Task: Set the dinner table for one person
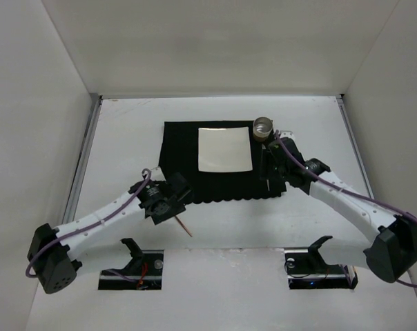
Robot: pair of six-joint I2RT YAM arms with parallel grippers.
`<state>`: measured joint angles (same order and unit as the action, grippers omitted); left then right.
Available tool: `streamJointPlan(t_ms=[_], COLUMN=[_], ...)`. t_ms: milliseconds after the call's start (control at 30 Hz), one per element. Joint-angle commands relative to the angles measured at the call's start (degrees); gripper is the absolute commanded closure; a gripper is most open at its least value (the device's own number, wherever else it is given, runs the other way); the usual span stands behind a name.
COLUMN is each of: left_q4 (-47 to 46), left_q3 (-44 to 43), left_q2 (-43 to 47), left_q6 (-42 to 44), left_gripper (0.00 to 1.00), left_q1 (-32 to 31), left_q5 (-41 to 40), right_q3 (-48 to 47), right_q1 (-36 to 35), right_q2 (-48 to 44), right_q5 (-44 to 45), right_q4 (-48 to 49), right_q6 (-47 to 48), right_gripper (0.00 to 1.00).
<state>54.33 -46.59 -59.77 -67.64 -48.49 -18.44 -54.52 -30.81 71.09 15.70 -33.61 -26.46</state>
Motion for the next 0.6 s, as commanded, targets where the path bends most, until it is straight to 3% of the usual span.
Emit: streamJointPlan(t_ms=[0,67,233,367,467,567], left_q4=[0.53,-2.98,-9.40,-11.26,-11.35,-10.03], left_q3=[1.15,1.94,4.31,4.84,4.84,4.84], left_q2=[-3.15,-4.82,-8.34,-11.33,-13.35,-13.88], left_q6=[-9.96,-11.72,-17.08,-19.55,-20.69,-23.06], left_gripper=[0.48,0.48,0.55,0.61,0.63,0.65], left_q1=[-2.96,-3.58,-3.50,-4.02,-4.37,-5.34], left_q5=[0.51,-0.54,-3.00,-4.68,-4.77,-5.29], right_q3=[2.57,4.41,8.29,9.43,10.05,10.58], right_q1=[-2.80,-3.95,-5.71,-6.06,-6.06,-7.03], right_q2=[-3.41,-4.99,-9.73,-12.90,-13.34,-13.52], right_q5=[1.87,1.79,1.00,-1.11,-2.96,-3.22], right_q4=[4.25,4.86,6.09,6.36,6.80,7.32], right_q6=[-4.12,-5.18,-7.47,-6.42,-4.57,-4.48], right_gripper=[0.34,0.43,0.80,0.81,0.71,0.68])
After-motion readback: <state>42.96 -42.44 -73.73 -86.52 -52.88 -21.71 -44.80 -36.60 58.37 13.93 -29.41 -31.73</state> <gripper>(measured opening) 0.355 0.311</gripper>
